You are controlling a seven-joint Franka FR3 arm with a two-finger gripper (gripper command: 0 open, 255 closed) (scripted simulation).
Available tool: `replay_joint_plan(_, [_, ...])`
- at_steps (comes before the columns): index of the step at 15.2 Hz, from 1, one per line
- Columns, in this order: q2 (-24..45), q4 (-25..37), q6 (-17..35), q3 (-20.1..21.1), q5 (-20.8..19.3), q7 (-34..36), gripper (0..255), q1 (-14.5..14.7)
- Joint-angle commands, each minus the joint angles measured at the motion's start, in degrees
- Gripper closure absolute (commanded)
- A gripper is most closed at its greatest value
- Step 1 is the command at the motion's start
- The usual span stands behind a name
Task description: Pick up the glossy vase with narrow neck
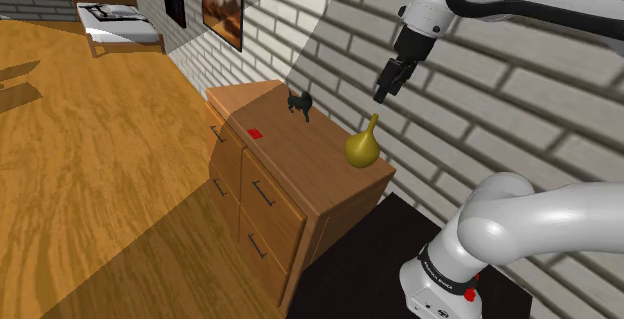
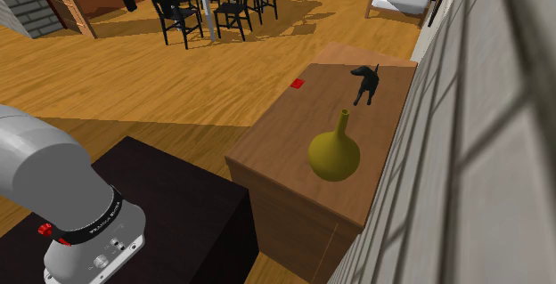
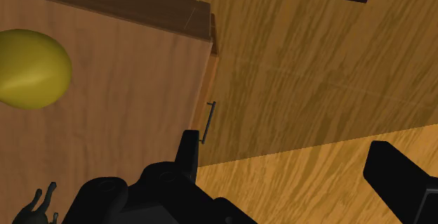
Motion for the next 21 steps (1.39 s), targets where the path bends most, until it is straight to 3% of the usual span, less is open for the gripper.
replay_joint_plan(1, [0.0,0.0,0.0,0.0,0.0,0.0,0,0.0])
replay_joint_plan(13, [12.83,-1.84,15.15,-12.79,-5.92,-14.44,0,-3.44])
replay_joint_plan(21, [26.63,2.95,24.44,-21.4,-4.9,-25.06,0,-3.83])
